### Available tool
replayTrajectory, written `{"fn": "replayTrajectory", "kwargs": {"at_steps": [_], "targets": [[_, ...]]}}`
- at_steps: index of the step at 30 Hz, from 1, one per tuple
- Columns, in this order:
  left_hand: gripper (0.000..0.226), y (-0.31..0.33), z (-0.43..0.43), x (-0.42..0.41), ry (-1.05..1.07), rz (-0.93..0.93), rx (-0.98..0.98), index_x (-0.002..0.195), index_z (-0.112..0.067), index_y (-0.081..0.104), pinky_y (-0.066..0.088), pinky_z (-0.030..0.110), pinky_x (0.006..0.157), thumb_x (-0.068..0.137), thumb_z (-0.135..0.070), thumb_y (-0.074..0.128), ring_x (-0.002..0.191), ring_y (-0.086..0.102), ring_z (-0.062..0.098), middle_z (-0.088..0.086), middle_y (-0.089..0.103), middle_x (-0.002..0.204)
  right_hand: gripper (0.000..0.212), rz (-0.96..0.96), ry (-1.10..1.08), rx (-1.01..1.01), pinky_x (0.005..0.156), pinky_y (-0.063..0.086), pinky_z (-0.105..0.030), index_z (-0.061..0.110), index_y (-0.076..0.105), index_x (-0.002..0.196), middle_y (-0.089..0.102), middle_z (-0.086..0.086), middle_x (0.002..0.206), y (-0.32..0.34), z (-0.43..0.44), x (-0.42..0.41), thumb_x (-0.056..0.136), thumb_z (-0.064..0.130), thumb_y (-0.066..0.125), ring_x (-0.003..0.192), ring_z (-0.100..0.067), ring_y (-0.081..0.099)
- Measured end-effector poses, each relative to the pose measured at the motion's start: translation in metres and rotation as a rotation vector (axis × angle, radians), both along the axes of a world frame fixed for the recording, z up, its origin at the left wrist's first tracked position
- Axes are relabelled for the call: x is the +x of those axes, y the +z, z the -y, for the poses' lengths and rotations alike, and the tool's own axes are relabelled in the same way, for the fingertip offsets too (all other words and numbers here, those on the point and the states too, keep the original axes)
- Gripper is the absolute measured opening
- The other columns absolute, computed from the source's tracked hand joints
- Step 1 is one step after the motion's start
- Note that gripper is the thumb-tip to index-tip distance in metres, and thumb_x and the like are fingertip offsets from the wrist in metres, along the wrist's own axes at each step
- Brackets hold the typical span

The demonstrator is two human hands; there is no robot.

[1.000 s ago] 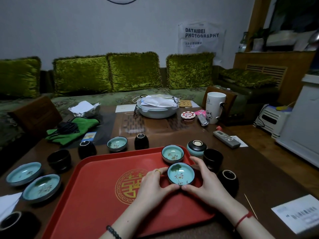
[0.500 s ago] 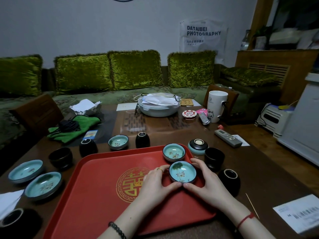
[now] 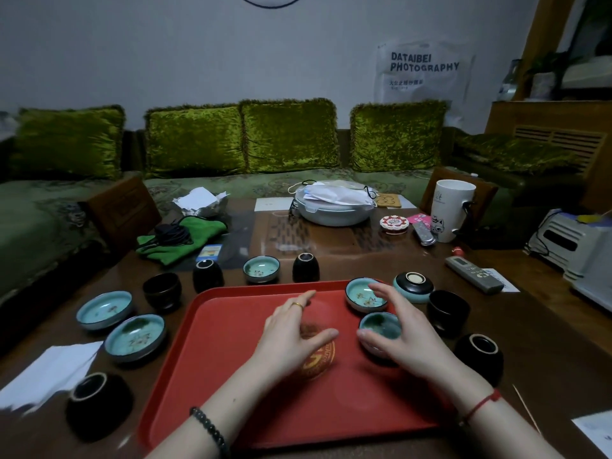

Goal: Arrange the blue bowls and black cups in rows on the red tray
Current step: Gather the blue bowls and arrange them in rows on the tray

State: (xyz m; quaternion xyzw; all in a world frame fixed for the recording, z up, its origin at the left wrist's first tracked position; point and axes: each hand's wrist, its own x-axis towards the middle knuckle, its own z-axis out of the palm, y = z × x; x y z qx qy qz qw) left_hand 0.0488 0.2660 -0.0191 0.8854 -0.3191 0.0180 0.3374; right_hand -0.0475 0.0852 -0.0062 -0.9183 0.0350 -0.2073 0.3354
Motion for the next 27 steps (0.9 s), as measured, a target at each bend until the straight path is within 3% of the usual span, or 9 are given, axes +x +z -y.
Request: {"fn": "replayTrajectory", "kwargs": {"at_steps": [8, 14, 17, 27], "targets": [[0.075, 0.027, -0.073, 0.025, 0.134, 0.085, -0.031, 0.136, -0.025, 0.032, 0.03, 0.035, 0.108, 0.073, -0.05, 0.065, 0.129, 0.039, 0.019, 0.001, 0.045, 0.138, 0.071, 0.012, 0.174, -0.013, 0.099, 0.032, -0.02, 0.029, 0.035, 0.129, 0.047, 0.012, 0.129, 0.014, -0.06, 0.051, 0.07, 0.04, 0.072, 0.121, -0.005, 0.043], [0.075, 0.051, -0.138, 0.046, 0.257, 0.134, -0.02, 0.136, -0.024, 0.033, 0.032, 0.039, 0.108, 0.073, -0.047, 0.066, 0.127, 0.042, 0.023, 0.006, 0.047, 0.136, 0.073, 0.014, 0.318, -0.013, 0.103, 0.03, -0.02, 0.026, 0.035, 0.131, 0.045, 0.005, 0.136, 0.023, -0.12, 0.089, 0.07, 0.04, 0.072, 0.126, -0.007, 0.041], [0.075, 0.057, -0.172, 0.054, 0.31, 0.132, -0.017, 0.136, -0.023, 0.034, 0.033, 0.034, 0.106, 0.073, -0.046, 0.067, 0.126, 0.043, 0.022, 0.007, 0.049, 0.134, 0.073, 0.013, 0.378, -0.011, 0.105, 0.032, -0.023, 0.024, 0.035, 0.132, 0.046, 0.002, 0.137, 0.025, -0.15, 0.104, 0.07, 0.038, 0.073, 0.126, -0.009, 0.042], [0.077, 0.039, -0.253, 0.067, 0.416, -0.054, 0.058, 0.135, -0.025, 0.032, 0.036, 0.042, 0.106, 0.072, -0.05, 0.067, 0.128, 0.042, 0.018, 0.004, 0.047, 0.136, 0.076, -0.112, 0.482, -0.023, 0.103, 0.032, -0.024, 0.024, 0.032, 0.132, 0.047, -0.004, 0.135, 0.004, -0.222, 0.142, 0.07, 0.036, 0.073, 0.127, -0.014, 0.041]]}}
